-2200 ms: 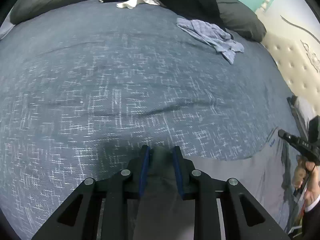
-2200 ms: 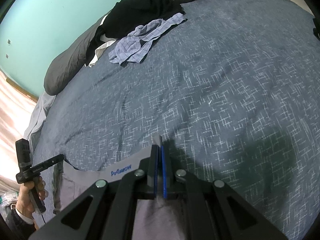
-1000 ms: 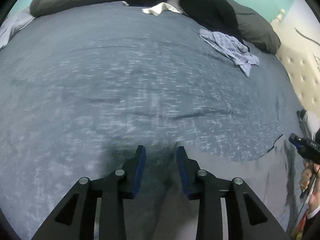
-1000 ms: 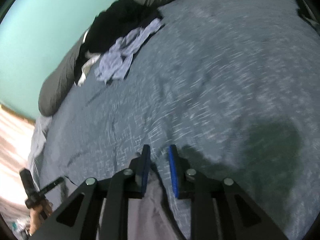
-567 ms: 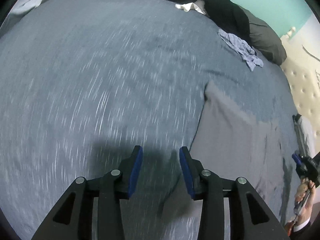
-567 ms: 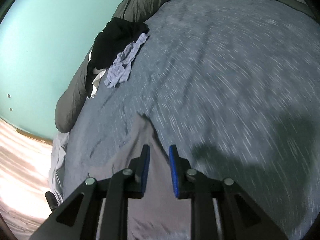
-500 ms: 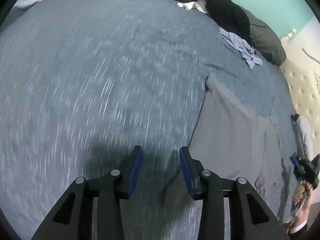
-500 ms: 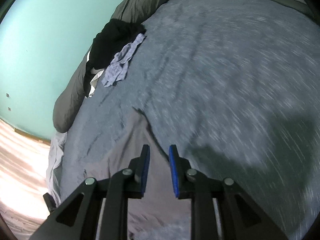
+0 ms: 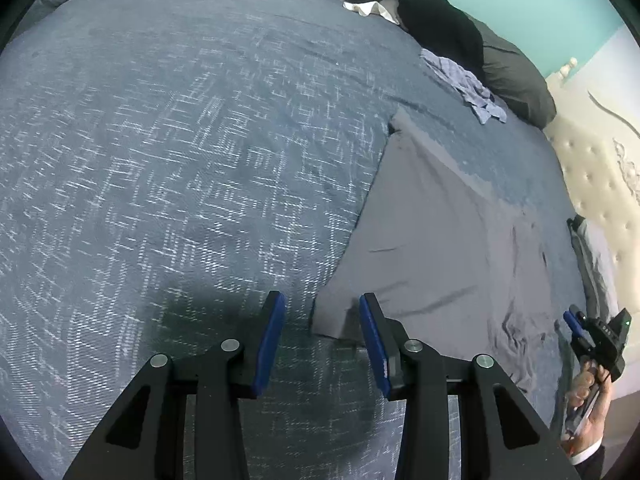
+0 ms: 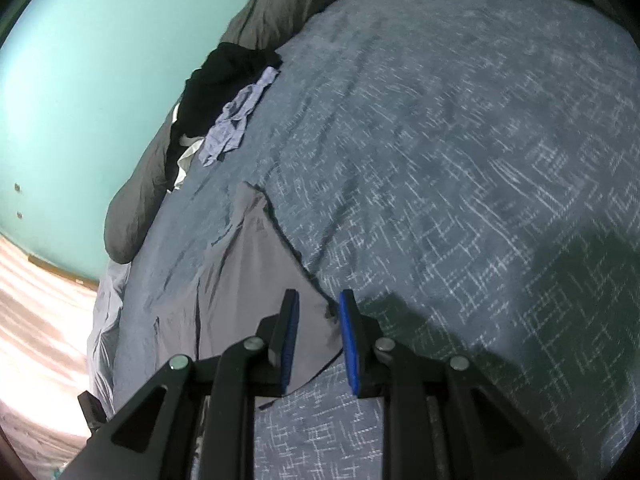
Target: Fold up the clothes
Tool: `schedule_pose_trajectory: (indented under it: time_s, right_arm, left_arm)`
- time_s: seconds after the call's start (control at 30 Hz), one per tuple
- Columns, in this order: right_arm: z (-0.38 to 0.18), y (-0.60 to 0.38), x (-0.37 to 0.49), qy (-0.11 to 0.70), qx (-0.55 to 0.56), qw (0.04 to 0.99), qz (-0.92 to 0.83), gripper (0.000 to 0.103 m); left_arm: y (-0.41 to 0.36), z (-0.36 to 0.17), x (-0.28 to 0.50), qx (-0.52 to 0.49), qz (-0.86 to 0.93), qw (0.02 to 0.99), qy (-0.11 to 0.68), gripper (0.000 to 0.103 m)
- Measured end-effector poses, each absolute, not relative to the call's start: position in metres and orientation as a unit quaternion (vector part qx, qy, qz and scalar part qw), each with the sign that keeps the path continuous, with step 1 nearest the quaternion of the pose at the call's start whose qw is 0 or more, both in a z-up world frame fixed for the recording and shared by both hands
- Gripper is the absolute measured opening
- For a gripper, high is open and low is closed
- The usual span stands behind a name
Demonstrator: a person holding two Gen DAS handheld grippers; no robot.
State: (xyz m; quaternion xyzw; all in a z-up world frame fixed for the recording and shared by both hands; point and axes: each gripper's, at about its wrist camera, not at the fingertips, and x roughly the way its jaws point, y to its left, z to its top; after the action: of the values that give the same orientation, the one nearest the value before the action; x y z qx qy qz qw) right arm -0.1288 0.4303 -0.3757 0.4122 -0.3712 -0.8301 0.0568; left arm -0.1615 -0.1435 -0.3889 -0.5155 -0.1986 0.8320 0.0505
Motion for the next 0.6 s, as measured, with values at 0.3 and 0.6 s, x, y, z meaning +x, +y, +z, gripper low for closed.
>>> schedule_pose_trajectory:
  time_s: [0.3, 0.6]
  right_arm:
    - [-0.386, 0.442, -0.127, -0.396, 0.412, 0.045, -0.819, 0.02]
    - [-0.386, 0.439, -0.13, -0.396, 0.413, 0.052, -0.818, 0.02]
  left_arm:
    - [-0.136, -0.392, -0.158, -0.517, 0.833, 0.049, -0.191, 0.026]
    - [-0.123, -0.379, -0.154, -0.519, 0.838, 0.049, -0.161, 0.003]
